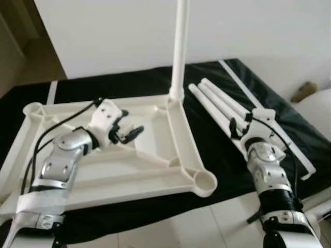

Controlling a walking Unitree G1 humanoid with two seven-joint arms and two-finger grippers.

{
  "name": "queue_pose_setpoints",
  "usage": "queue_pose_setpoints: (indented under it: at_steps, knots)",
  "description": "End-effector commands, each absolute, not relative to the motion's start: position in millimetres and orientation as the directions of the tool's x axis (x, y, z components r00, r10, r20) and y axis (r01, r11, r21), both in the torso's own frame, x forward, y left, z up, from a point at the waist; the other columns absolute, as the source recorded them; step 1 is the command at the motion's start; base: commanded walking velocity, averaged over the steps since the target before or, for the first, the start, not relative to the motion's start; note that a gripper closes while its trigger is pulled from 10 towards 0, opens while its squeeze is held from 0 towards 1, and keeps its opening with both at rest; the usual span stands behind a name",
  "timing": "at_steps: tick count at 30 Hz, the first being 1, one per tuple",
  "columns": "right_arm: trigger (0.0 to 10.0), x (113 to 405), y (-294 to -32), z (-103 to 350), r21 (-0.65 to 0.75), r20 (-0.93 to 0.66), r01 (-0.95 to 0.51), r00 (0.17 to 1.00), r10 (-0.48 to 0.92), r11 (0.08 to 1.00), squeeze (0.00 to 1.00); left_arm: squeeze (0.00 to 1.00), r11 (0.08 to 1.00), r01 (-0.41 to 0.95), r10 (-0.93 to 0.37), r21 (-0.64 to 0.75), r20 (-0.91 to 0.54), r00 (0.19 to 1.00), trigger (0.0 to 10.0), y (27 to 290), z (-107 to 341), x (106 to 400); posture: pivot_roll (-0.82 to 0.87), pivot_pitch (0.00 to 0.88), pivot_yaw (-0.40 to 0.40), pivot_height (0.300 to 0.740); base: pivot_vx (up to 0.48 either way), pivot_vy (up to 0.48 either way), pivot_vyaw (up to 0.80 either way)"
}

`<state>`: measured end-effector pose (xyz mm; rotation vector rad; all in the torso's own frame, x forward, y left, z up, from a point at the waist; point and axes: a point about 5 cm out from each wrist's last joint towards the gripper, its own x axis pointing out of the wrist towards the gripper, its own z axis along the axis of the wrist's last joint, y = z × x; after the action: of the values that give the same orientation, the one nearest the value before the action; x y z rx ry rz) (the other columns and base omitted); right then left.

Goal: Building children table

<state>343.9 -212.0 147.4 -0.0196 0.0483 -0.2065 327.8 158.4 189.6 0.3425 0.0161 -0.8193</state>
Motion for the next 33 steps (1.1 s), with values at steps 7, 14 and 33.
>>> queue_pose_setpoints:
  at_steps: [7, 14, 33]
  knots:
    - [10.0, 330, -207, 144, 0.005, -0.213, 0.118, 0.97, -0.115, 0.993, 0.0, 0.0, 0.601, 0.767, -0.762, 0.223, -0.128, 0.634, 10.0, 138, 197, 329, -0.05, 0.02, 0.043, 0.74, 0.0, 0.0, 0.0]
    - [10.0, 324, -204, 150, -0.003, -0.271, 0.018, 0.962, -0.018, 1.0, 0.0, 0.0, 0.602, 0.761, -0.749, 0.242, -0.158, 0.643, 10.0, 131, 190, 337, -0.08, 0.008, 0.049, 0.74, 0.0, 0.0, 0.0]
    - [10.0, 324, -229, 164, 0.081, -0.436, 0.005, 0.899, 0.031, 0.997, 0.0, 0.0, 0.58, 0.773, -0.765, 0.257, -0.156, 0.625, 10.0, 120, 196, 343, -0.1, 0.0, 0.061, 0.74, 0.0, 0.0, 0.0]
